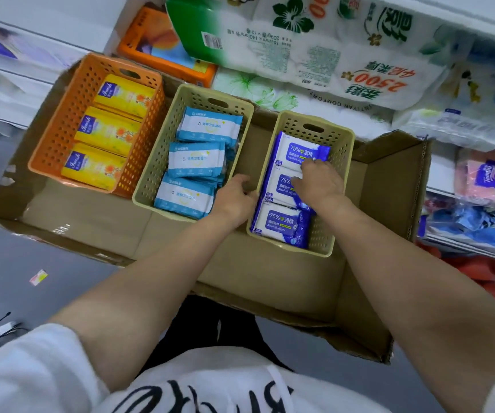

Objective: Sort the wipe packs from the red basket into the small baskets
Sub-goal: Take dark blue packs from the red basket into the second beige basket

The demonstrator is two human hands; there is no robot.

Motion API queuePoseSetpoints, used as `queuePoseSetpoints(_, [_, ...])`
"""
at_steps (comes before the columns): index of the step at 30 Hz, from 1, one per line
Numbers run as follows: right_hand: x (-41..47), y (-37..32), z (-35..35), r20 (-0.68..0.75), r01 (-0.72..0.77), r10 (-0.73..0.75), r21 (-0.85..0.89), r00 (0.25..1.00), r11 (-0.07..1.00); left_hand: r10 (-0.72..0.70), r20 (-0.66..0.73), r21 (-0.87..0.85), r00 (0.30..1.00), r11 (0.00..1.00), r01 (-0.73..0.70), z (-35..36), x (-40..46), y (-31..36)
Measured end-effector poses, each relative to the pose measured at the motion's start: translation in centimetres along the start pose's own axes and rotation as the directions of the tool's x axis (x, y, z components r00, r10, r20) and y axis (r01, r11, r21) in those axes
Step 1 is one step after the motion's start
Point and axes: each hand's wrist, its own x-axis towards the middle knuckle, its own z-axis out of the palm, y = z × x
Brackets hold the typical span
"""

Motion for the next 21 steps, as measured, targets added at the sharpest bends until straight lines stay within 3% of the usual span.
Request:
queuePoseSetpoints(5, [-1.0,-2.4,-5.0,0.024,0.089,-0.088,-0.064,0.996,0.994,0.092,-0.061,0.135,0.994,0.987,-0.083,-6.0,-2.9,0.9])
queuePoseSetpoints(8, [-2.9,-5.3,-8.7,-0.052,0.167,-0.170,-0.053,0.984,0.984,0.184,-0.100,0.272,0.978,0.950,-0.152,-11.7,-4.9,0.8])
queuePoseSetpoints(13, [-8.0,-12.9,-13.4,-0.259,0.341,-0.343,-0.054,0.903,0.938,0.412,-0.242,0.440,0.878,0.853,-0.280,-22.3,-9.5,-2.4])
queuePoseSetpoints(18, [-14.5,-23.0,-14.1,-0.440,0.446,-0.429,-0.068,0.789,0.892,0.523,-0.337,0.586,0.783,0.767,-0.260,-33.3,-14.4,-9.0])
queuePoseSetpoints(21, [-18.4,-29.9,-12.3,-0.479,0.478,-0.433,-0.032,0.764,0.878,0.559,-0.375,0.620,0.739,0.744,-0.248,-39.6,-17.2,-13.6])
